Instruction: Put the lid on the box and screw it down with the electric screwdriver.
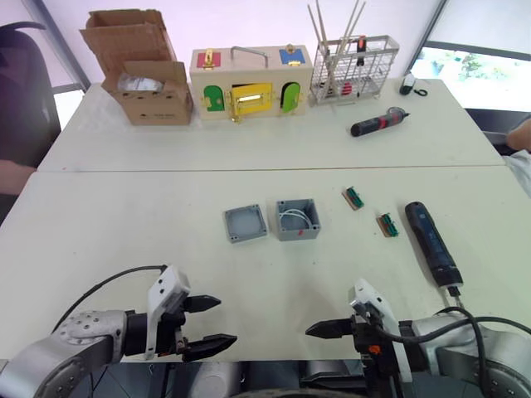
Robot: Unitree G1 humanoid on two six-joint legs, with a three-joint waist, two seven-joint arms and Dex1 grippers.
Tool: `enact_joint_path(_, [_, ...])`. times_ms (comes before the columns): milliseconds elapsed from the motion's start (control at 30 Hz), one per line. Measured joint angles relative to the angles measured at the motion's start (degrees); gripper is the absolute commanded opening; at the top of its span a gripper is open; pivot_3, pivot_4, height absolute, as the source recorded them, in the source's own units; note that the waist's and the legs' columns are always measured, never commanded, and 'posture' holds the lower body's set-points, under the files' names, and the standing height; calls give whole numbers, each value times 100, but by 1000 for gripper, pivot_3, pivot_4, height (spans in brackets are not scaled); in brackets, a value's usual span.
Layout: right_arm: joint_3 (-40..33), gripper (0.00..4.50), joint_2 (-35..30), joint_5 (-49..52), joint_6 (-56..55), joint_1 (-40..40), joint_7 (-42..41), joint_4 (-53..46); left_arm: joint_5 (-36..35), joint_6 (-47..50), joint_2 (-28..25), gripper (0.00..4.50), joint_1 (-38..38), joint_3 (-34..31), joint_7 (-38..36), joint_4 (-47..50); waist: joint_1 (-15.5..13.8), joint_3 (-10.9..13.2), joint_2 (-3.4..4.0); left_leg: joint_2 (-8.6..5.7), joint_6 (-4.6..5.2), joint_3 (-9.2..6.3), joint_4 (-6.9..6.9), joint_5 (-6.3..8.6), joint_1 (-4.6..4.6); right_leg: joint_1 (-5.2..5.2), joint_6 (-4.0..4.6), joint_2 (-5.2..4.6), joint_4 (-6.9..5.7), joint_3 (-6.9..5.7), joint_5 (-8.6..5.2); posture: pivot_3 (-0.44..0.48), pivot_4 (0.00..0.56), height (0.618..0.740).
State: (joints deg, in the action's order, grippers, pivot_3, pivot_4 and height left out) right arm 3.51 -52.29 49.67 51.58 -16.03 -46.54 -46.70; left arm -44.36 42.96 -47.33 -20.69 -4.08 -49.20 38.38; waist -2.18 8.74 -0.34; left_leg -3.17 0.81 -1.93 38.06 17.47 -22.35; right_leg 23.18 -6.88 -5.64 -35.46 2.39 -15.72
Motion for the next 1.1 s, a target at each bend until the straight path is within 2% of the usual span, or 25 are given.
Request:
enact_joint_path(400, [67, 4476, -3, -396, -371, -122, -105, 52, -6, 13, 0, 4500, 76, 0, -55, -1, 2, 0, 0, 0, 0, 0, 0, 0, 0, 0, 0, 1, 0, 0, 0, 0, 150, 737])
enact_joint_path(567, [240, 4476, 100, -854, -637, -76, 11, 181, -11, 11, 101, 4500, 124, -53, 44, -12, 2, 0, -1, 0, 0, 0, 1, 0, 0, 1, -1, 2, -1, -1, 0, 0, 150, 737])
enact_joint_path(733, [87, 4476, 235, -689, -694, 18, -52, 249, -82, 35, 108, 4500, 233, -195, 4, -127, 4, -1, 0, 0, 0, 0, 1, 0, 0, 1, -1, 2, -2, -3, 1, 0, 150, 737])
enact_joint_path(833, [-11, 4476, 220, -601, -628, 92, -65, 249, -54, 49, -74, 4500, 354, -192, -87, -196, -2, -1, 0, 0, -1, 0, 1, 0, 0, 1, -1, 2, -3, -4, 1, 0, 150, 737])
enact_joint_path(967, [-451, 4476, 41, -54, -133, 391, 142, 191, 210, 185, -890, 4500, 1303, -217, -306, -751, -9, 0, -1, -1, -5, -9, 8, -3, 0, 1, 1, 4, -15, -16, 1, 0, 150, 737])
enact_joint_path(1100, [-1112, 4476, -112, 1302, 454, 894, 745, 55, 640, 271, -1621, 4500, 2855, 23, -756, -1621, 5, 2, -4, -3, -3, -8, 6, -2, 0, 7, -2, 6, -24, -18, 3, 0, 150, 737])
